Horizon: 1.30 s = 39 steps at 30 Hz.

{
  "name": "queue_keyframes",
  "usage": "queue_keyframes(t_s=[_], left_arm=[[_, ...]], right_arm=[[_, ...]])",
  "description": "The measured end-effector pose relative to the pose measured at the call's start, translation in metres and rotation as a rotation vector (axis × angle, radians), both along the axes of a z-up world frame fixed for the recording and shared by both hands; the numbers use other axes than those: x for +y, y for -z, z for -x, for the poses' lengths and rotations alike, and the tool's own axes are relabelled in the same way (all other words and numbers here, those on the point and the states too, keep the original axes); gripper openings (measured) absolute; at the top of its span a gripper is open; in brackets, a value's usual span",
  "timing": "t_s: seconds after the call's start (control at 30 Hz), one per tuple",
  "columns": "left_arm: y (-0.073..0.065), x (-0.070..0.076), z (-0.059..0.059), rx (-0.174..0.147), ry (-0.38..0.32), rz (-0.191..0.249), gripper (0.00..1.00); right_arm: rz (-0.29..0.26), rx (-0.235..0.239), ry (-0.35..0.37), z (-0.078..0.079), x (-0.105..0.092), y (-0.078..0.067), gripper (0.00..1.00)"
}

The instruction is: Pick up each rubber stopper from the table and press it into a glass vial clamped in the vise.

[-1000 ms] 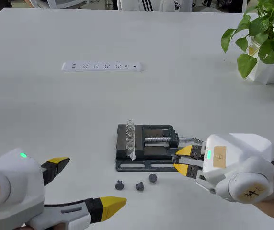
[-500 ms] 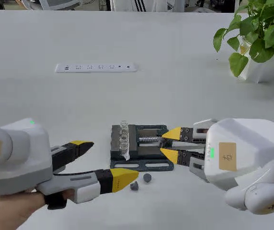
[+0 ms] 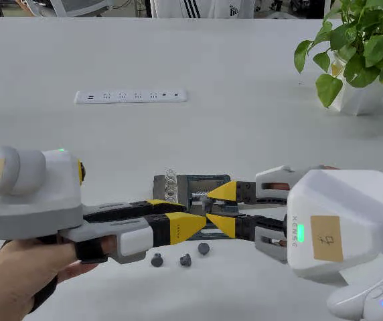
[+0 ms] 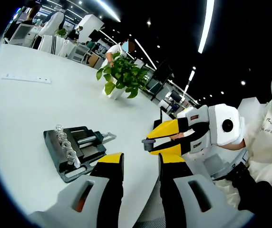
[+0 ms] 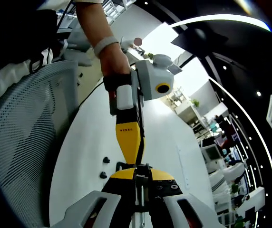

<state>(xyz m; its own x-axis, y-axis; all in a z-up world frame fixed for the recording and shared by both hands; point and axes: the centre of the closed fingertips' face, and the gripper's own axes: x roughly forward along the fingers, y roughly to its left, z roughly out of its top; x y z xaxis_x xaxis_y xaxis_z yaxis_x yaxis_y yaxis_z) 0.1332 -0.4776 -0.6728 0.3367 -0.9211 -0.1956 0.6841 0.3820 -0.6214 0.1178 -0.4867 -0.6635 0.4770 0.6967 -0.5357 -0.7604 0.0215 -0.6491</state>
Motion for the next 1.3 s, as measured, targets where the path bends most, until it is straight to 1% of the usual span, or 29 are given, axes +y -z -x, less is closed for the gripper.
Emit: queue_keyframes(t_s=[0.03, 0.07, 0.13, 0.2, 0.23, 0.27, 0.43, 0.47, 0.5, 0.53, 0.57, 0.73, 0.8, 1.03, 1.1, 1.2, 1.27, 1.3], left_arm=[[0.000, 0.000, -0.001, 0.003, -0.001, 0.003, 0.21], [-0.001, -0.002, 0.000, 0.006, 0.008, 0.008, 0.18], [-0.003, -0.003, 0.001, 0.009, 0.019, 0.020, 0.16], [-0.006, -0.004, 0.004, 0.023, 0.033, 0.044, 0.13], [-0.009, -0.005, 0.004, 0.032, 0.031, 0.060, 0.11], [-0.010, -0.007, 0.005, 0.034, 0.032, 0.064, 0.12], [-0.014, -0.014, 0.011, 0.043, 0.053, 0.071, 0.11], [-0.015, -0.015, 0.013, 0.046, 0.063, 0.074, 0.09], [-0.016, -0.017, 0.014, 0.038, 0.062, 0.070, 0.09], [-0.016, -0.018, 0.015, 0.041, 0.067, 0.070, 0.09], [-0.017, -0.017, 0.016, 0.045, 0.065, 0.073, 0.08], [-0.019, -0.017, 0.017, 0.054, 0.064, 0.079, 0.06], [-0.020, -0.017, 0.018, 0.068, 0.061, 0.085, 0.06], [-0.020, -0.015, 0.020, 0.056, 0.061, 0.074, 0.05], [-0.019, -0.014, 0.021, 0.048, 0.064, 0.068, 0.05], [-0.019, -0.013, 0.020, 0.039, 0.064, 0.062, 0.05], [-0.018, -0.012, 0.020, 0.030, 0.064, 0.055, 0.05], [-0.017, -0.011, 0.019, 0.021, 0.062, 0.043, 0.05]], right_arm=[[-0.001, 0.000, -0.001, 0.000, 0.001, 0.000, 0.06], [0.010, -0.017, 0.003, -0.001, 0.000, -0.001, 0.06], [0.001, -0.013, -0.002, -0.001, 0.000, -0.002, 0.06], [-0.004, -0.001, -0.009, 0.001, -0.001, -0.002, 0.06], [0.003, -0.012, -0.013, 0.001, -0.001, -0.002, 0.06], [0.006, -0.015, -0.016, 0.001, -0.001, -0.002, 0.06], [0.005, -0.016, -0.034, 0.005, 0.003, -0.002, 0.06], [0.004, -0.017, -0.037, 0.006, 0.004, -0.002, 0.06], [0.005, -0.021, -0.044, 0.007, 0.005, -0.003, 0.06], [0.006, -0.024, -0.045, 0.008, 0.006, -0.003, 0.06], [0.011, -0.036, -0.047, 0.008, 0.006, -0.004, 0.06], [0.009, -0.045, -0.054, 0.009, 0.008, -0.008, 0.06], [0.014, -0.055, -0.055, 0.009, 0.008, -0.009, 0.06], [0.016, -0.061, -0.058, 0.011, 0.010, -0.010, 0.06], [0.015, -0.050, -0.060, 0.012, 0.010, -0.009, 0.06], [0.022, -0.051, -0.069, 0.012, 0.011, -0.009, 0.07], [0.021, -0.042, -0.072, 0.013, 0.012, -0.010, 0.07], [0.017, -0.035, -0.072, 0.012, 0.012, -0.010, 0.07]])
